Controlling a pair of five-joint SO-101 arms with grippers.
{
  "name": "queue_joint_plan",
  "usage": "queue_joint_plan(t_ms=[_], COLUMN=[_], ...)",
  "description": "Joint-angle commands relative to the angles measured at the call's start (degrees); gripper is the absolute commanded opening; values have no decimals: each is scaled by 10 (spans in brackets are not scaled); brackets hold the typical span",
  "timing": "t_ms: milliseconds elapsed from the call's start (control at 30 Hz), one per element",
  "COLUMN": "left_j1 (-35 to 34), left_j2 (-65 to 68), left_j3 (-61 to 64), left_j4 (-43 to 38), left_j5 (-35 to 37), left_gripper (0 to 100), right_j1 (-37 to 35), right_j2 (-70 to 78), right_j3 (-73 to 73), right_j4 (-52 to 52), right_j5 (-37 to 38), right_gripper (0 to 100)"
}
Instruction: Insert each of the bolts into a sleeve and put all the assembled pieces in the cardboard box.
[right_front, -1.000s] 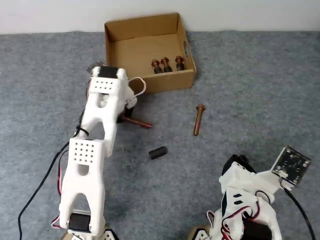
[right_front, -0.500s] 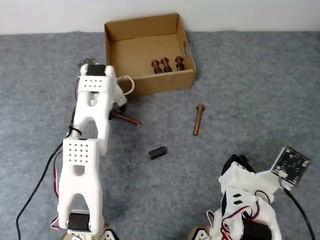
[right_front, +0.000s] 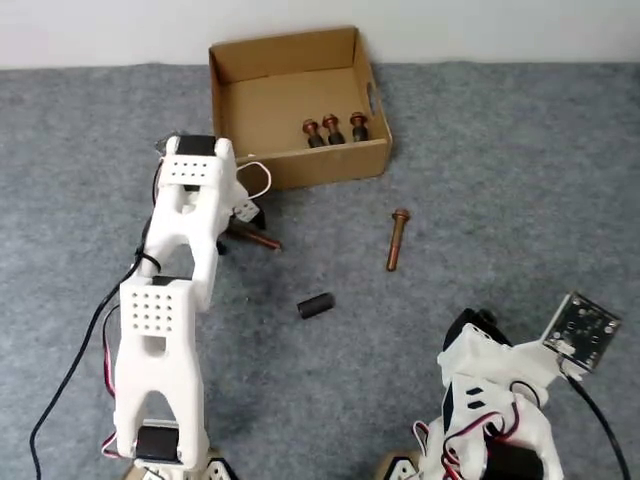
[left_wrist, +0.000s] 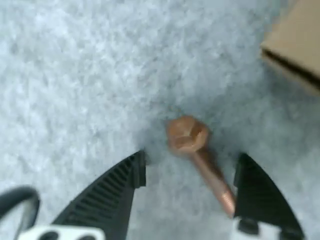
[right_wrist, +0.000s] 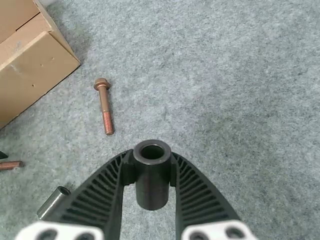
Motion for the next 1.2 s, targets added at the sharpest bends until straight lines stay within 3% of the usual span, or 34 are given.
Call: queue_joint_plan(t_ms=[0, 233, 600, 933, 1167], left_j1=[-4, 9, 13, -25, 25], left_j2=[31, 102, 105, 69, -114], left_j3=[-72, -171, -156, -145, -8], left_j4=[0, 33, 33, 36, 35], left_j5=[6, 7, 7, 2, -59], left_gripper=[283, 267, 4, 5, 5], right_j1=[1, 1, 1, 1, 0], right_j2=[0, 0, 0, 0, 0], right_j3=[-3, -3, -3, -3, -4], right_j4=[-8, -8, -7, -7, -7], right_j5=[2, 2, 2, 2, 2], right_gripper=[8, 8, 8, 8, 8])
